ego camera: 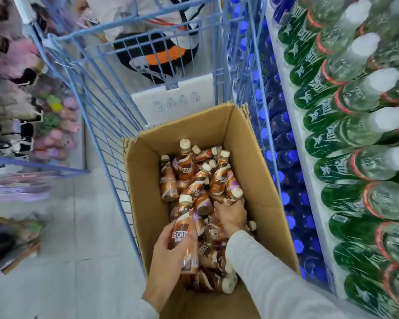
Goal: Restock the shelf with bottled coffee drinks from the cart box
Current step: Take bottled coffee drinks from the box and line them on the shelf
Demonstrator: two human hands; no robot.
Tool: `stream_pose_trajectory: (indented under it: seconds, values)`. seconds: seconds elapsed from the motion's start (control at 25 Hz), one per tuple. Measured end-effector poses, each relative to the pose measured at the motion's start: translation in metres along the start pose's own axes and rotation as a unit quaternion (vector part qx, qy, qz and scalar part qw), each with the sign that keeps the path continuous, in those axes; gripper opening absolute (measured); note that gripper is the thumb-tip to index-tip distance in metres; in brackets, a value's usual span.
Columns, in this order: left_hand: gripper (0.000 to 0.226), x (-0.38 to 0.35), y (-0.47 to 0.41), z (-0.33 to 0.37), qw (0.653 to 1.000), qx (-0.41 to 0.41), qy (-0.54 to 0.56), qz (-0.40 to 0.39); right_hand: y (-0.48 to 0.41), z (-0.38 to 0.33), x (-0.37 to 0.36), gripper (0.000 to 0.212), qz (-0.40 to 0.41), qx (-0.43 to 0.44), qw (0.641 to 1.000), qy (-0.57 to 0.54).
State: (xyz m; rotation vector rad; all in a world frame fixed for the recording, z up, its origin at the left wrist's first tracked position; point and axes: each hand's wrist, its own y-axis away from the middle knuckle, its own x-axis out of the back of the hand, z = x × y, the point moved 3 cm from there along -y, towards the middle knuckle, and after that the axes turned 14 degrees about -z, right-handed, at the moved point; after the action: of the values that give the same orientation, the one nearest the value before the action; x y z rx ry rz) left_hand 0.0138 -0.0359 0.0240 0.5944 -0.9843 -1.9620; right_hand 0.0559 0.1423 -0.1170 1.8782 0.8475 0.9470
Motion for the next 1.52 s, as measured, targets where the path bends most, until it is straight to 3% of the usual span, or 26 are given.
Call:
stream_pose_trajectory:
  seconds: [0.2, 0.4, 0.48, 0.6, 0.76, 0.84, 0.92, 1.04, 1.28, 1.44, 1.52]
  values:
    - [0.04, 0.001, 0.025, 0.019, 0.999, -0.026, 0.032, -0.003, 0.057, 0.0, 0.028, 0.048, -0.021, 0.121, 0.991, -0.055]
    - [0.058, -0.01, 0.062, 0.058, 0.994, -0.085, 0.039, -0.049, 0.174, -0.022, 0.096, 0.048, -0.04, 0.212, 0.954, -0.207]
    - [0.058, -0.023, 0.077, 0.074, 0.989, -0.115, 0.028, -0.084, 0.218, -0.025, 0.117, 0.039, -0.042, 0.246, 0.921, -0.298]
    - [0.037, -0.056, 0.108, 0.099, 0.975, -0.163, 0.012, -0.15, 0.276, -0.024, 0.146, 0.03, -0.092, 0.303, 0.847, -0.426]
    - [0.045, -0.113, 0.141, 0.114, 0.951, -0.183, -0.014, -0.247, 0.326, 0.004, 0.196, 0.026, -0.058, 0.374, 0.749, -0.544]
    - [0.047, -0.147, 0.16, 0.118, 0.931, -0.199, -0.032, -0.305, 0.341, 0.027, 0.222, 0.04, -0.03, 0.399, 0.706, -0.584]
    - [0.047, -0.184, 0.183, 0.116, 0.906, -0.21, -0.058, -0.364, 0.362, 0.052, 0.249, 0.06, -0.007, 0.409, 0.686, -0.601]
    - [0.056, -0.244, 0.223, 0.103, 0.86, -0.222, -0.093, -0.451, 0.403, 0.099, 0.291, 0.049, 0.04, 0.427, 0.658, -0.618]
    - [0.079, -0.35, 0.34, 0.065, 0.75, -0.285, -0.175, -0.571, 0.501, 0.198, 0.378, 0.045, 0.152, 0.461, 0.645, -0.59]
    - [0.071, -0.403, 0.411, 0.047, 0.678, -0.363, -0.181, -0.613, 0.562, 0.242, 0.429, 0.058, 0.241, 0.486, 0.66, -0.52]
    - [0.07, -0.431, 0.441, 0.043, 0.648, -0.39, -0.172, -0.631, 0.59, 0.253, 0.458, 0.045, 0.29, 0.508, 0.65, -0.485]
